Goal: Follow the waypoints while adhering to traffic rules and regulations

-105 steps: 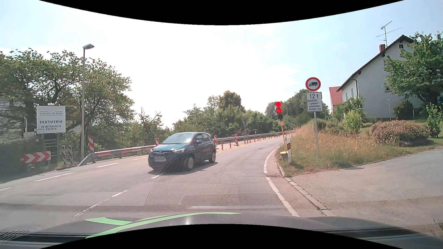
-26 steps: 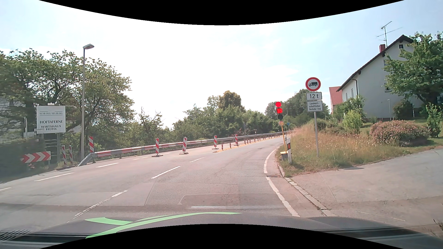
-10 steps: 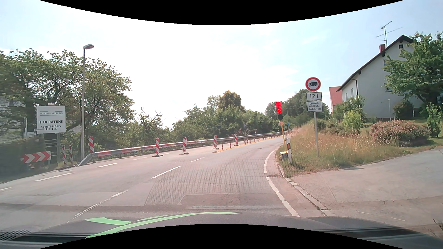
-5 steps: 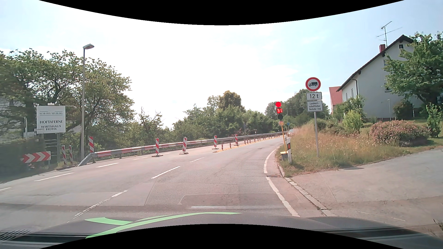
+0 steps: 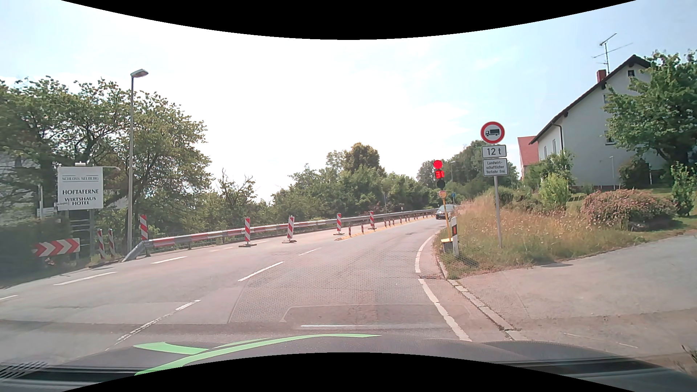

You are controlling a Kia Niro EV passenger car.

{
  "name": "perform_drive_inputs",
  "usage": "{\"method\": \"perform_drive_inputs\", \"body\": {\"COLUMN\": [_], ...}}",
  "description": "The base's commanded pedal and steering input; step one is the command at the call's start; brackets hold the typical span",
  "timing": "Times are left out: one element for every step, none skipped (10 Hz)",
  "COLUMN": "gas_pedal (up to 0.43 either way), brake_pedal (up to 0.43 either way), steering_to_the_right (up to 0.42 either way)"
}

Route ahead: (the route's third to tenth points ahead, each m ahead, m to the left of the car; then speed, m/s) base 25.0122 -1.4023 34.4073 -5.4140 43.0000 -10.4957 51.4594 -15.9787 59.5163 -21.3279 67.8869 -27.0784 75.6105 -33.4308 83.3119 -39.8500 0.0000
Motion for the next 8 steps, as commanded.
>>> {"method": "perform_drive_inputs", "body": {"gas_pedal": [0.000, 0.000, 0.000, 0.000, 0.000, 0.000, 0.000, 0.000], "brake_pedal": [0.329, 0.329, 0.329, 0.329, 0.329, 0.329, 0.329, 0.329], "steering_to_the_right": [0.072, 0.071, 0.072, 0.072, 0.072, 0.072, 0.072, 0.072]}}
